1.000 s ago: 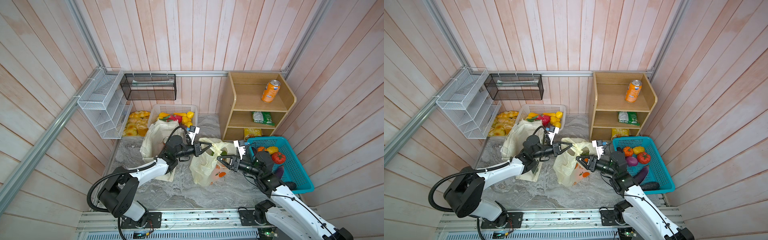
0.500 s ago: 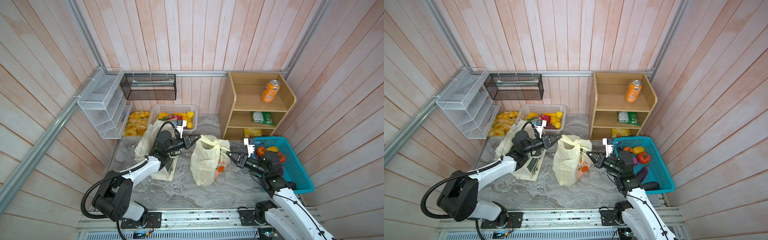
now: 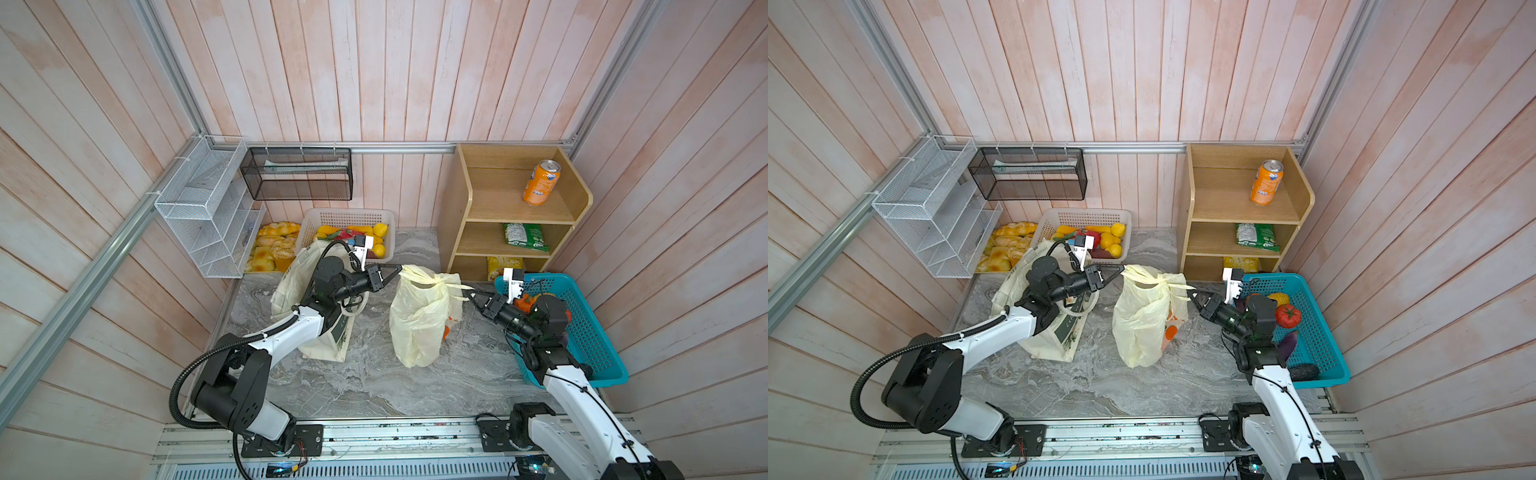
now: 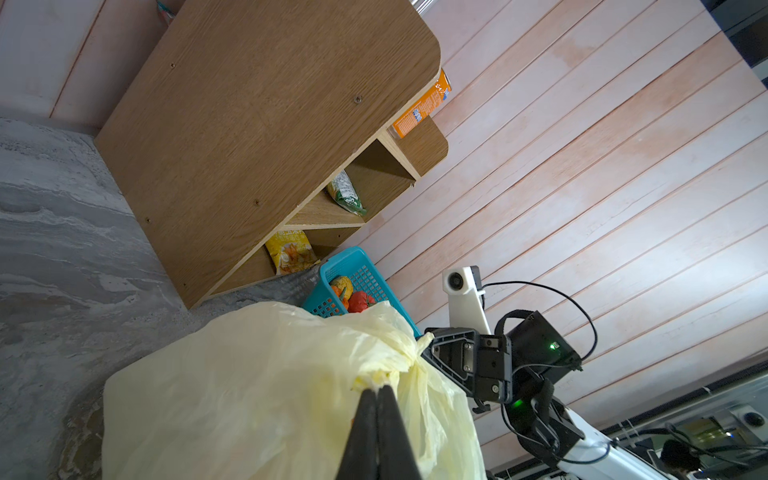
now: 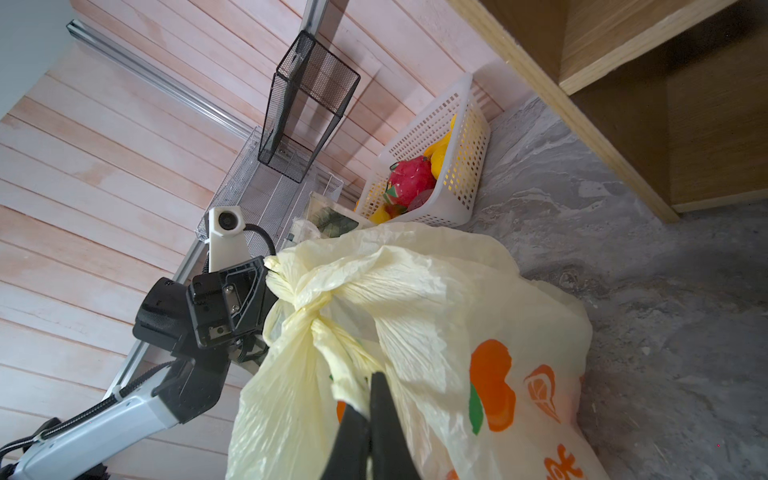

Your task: Place the mixed food into the grocery bags and tie them

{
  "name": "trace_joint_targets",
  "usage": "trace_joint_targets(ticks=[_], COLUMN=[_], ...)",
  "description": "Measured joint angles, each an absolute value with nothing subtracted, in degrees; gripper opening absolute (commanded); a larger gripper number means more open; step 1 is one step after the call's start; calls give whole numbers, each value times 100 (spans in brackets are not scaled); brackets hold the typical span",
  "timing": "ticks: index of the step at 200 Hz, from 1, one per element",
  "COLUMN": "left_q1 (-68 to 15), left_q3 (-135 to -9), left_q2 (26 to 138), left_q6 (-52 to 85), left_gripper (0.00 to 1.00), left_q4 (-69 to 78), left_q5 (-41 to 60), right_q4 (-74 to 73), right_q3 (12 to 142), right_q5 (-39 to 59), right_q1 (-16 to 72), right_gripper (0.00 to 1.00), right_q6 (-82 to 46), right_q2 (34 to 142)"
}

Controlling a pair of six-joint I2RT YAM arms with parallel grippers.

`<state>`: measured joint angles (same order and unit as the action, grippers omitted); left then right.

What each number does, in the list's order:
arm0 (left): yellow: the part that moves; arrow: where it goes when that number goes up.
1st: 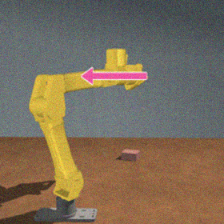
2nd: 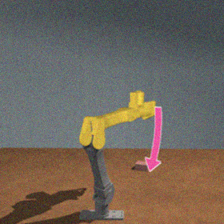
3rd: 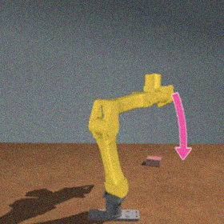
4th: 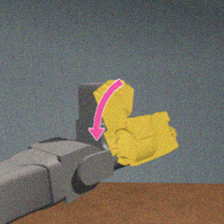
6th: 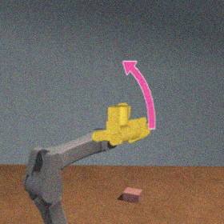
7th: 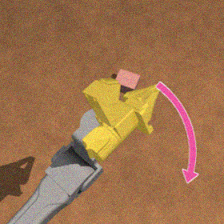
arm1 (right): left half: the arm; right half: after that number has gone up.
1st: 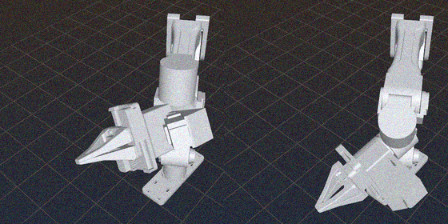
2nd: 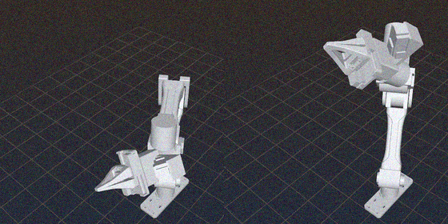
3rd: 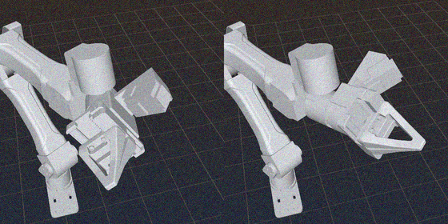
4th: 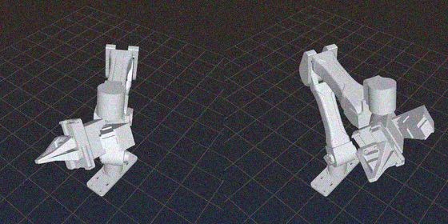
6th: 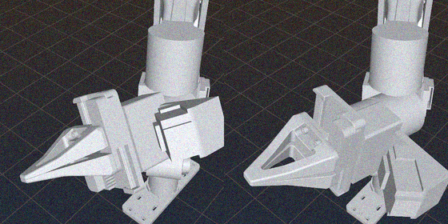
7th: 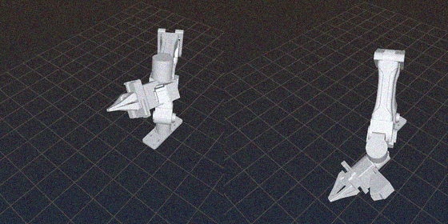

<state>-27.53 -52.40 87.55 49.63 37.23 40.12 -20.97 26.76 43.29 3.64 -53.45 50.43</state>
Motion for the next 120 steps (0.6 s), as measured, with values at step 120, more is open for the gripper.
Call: trace_joint_targets(ticks=[120], left_q1=[-2639], left_q3=[-4807], left_q2=[8088], left_q6=[4578], left_gripper=[0], left_q4=[2895], left_q5=[3404], right_q4=[-2117], right_q3=[1020], right_q5=[4624], right_q1=[-1435], right_gripper=[0], right_q6=[-5693], right_q2=[4735])
